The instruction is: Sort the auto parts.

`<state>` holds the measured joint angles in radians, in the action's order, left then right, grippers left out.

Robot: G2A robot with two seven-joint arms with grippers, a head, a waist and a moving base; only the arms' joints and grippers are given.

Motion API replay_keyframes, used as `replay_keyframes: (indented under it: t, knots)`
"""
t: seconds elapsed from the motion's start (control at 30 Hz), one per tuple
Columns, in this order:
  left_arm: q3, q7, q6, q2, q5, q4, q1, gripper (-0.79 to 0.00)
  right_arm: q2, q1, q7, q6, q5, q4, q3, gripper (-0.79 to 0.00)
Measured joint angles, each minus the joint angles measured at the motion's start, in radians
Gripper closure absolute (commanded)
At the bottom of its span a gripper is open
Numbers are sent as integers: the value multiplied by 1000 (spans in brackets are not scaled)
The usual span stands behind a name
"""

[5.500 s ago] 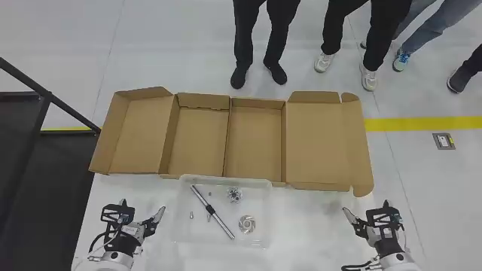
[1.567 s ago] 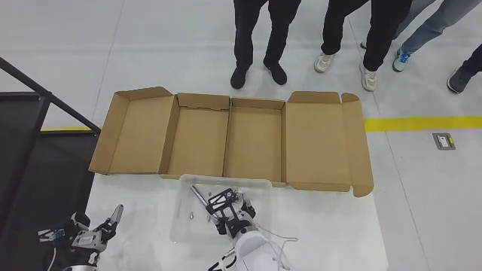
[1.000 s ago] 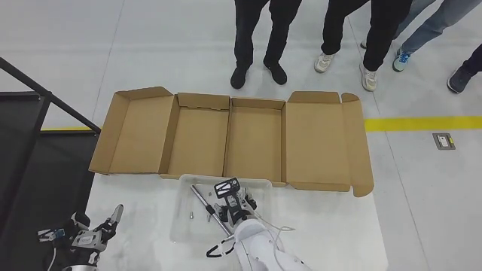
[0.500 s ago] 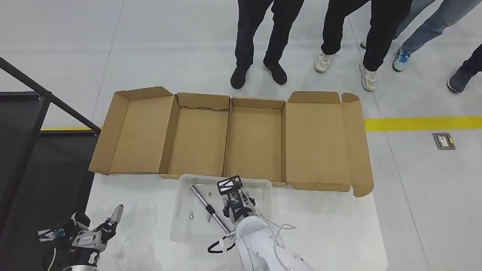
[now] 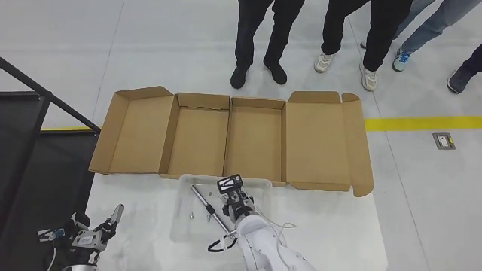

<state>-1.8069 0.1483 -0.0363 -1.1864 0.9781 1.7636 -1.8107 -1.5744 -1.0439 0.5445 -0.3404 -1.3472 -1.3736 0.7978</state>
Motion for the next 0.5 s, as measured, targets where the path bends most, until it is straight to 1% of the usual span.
replay_keyframes:
  t: [0.13, 0.27, 0.4, 0.43, 0.5]
  knots:
    - [0, 0, 0, 0, 0, 0, 0, -785, 17, -64, -32, 73, -5, -89, 37, 0]
    - [0, 0, 0, 0, 0, 0, 0, -785, 39, -143, -94, 176, 6, -196, 90, 0]
    - [0, 0, 0, 0, 0, 0, 0, -785, 62, -212, -181, 314, 13, -288, 150, 0]
    - [0, 0, 0, 0, 0, 0, 0, -785, 63, -215, -186, 334, 6, -292, 153, 0]
    - [0, 0, 0, 0, 0, 0, 0, -785, 63, -214, -185, 329, 3, -291, 153, 0]
